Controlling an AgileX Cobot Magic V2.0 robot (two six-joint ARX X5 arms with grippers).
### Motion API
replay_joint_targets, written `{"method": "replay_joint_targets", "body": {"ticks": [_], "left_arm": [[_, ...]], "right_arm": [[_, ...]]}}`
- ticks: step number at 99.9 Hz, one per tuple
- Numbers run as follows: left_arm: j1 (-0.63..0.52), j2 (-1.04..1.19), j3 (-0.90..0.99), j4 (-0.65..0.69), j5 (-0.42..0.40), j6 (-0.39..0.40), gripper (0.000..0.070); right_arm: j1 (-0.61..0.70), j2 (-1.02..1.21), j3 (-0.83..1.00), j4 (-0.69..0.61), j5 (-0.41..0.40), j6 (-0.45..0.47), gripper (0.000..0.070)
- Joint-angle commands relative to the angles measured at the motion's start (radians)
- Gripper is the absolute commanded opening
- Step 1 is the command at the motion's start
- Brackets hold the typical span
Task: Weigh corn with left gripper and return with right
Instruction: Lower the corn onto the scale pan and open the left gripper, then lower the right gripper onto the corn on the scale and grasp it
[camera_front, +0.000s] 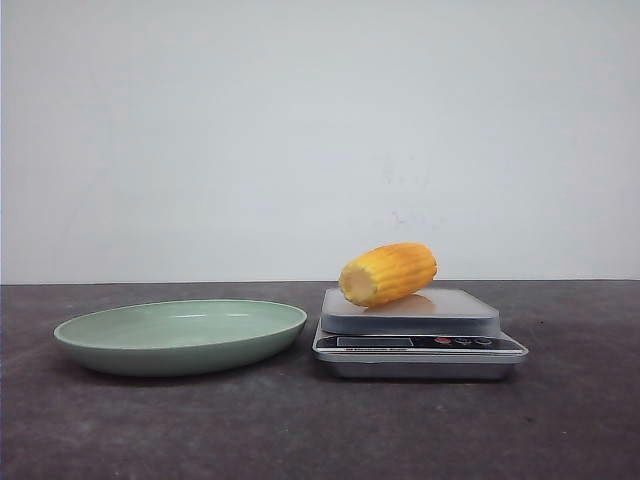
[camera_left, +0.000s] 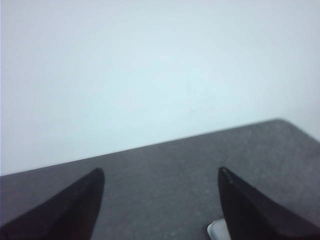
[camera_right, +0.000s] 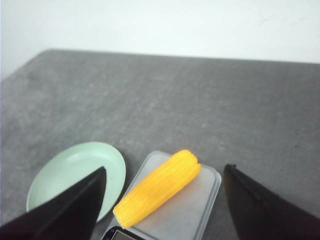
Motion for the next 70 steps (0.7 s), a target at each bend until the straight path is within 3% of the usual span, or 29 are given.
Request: {"method": "replay_joint_targets", "body": {"ticks": [1,30,45,59,70], "left_arm": [[-0.009,-0.057,0.016,-0.085,-0.006,-0.061,0.0436],[-0.008,-0.262,0.005,-0.478,-0.01,-0.233,0.0438],[-0.008,-0.338,-0.026,-0.497,-0.013,-0.262,0.0437],[-0.004,-0.395,-0.071,-0.5,-0.013,-0.279,0.0437],[-0.003,-0.425,-0.111,-0.509,-0.013,-0.285,0.0437]], "right_arm": [[0.056,0.048,0.031,0.017,0.031,0.013,0.0486],[0.235,0.296,0.037,0.189,0.145,0.076,0.0495],[0.255,0.451,0.037,0.256,0.167,0.113,0.0499],[0.256,0.579,0.037,0.298,0.219,0.148,0.057],[0.256,0.643,0.037,0.303,0.241,0.174,0.0574]]}}
